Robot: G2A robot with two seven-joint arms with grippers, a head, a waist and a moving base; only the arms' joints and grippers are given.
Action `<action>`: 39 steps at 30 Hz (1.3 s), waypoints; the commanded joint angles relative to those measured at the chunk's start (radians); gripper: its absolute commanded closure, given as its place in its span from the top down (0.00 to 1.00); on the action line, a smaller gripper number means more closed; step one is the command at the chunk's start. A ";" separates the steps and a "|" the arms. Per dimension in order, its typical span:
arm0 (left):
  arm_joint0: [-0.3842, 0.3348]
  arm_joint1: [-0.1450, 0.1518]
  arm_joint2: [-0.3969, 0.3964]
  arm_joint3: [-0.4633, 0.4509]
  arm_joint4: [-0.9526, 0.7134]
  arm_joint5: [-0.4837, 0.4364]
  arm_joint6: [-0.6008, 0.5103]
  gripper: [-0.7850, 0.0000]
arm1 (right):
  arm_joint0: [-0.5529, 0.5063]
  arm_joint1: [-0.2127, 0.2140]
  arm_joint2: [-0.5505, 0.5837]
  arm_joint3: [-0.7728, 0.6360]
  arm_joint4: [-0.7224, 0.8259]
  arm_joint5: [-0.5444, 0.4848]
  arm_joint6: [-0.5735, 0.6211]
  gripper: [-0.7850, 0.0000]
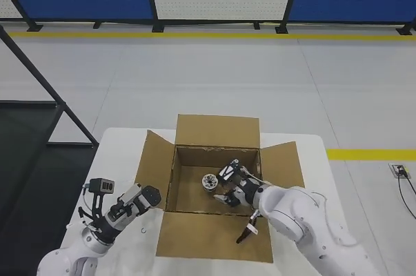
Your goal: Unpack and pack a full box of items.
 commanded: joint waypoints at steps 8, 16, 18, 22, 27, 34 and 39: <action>0.003 0.002 -0.002 0.004 -0.006 -0.006 -0.003 1.00 | 0.173 -0.073 -0.101 0.205 0.072 0.077 0.094 1.00; 0.003 0.003 -0.008 0.011 -0.016 -0.005 -0.001 1.00 | 0.276 -0.136 -0.173 0.382 0.119 0.092 0.127 0.80; 0.002 0.003 -0.008 0.013 -0.016 -0.006 -0.001 1.00 | 0.292 -0.147 -0.183 0.414 0.125 0.087 0.135 0.53; -0.001 0.003 -0.004 0.021 -0.016 -0.003 0.004 1.00 | 0.310 -0.165 -0.194 0.460 0.132 0.079 0.133 0.49; 0.000 0.004 -0.005 0.028 -0.020 -0.004 0.011 1.00 | 0.324 -0.181 -0.202 0.501 0.125 0.079 0.145 0.37; 0.006 0.004 -0.008 0.026 -0.021 -0.008 0.019 1.00 | 0.319 -0.186 -0.179 0.488 0.127 0.050 0.146 0.00; 0.004 0.004 -0.006 0.024 -0.019 -0.005 0.020 1.00 | 0.271 -0.161 -0.124 0.358 0.091 0.031 0.179 0.00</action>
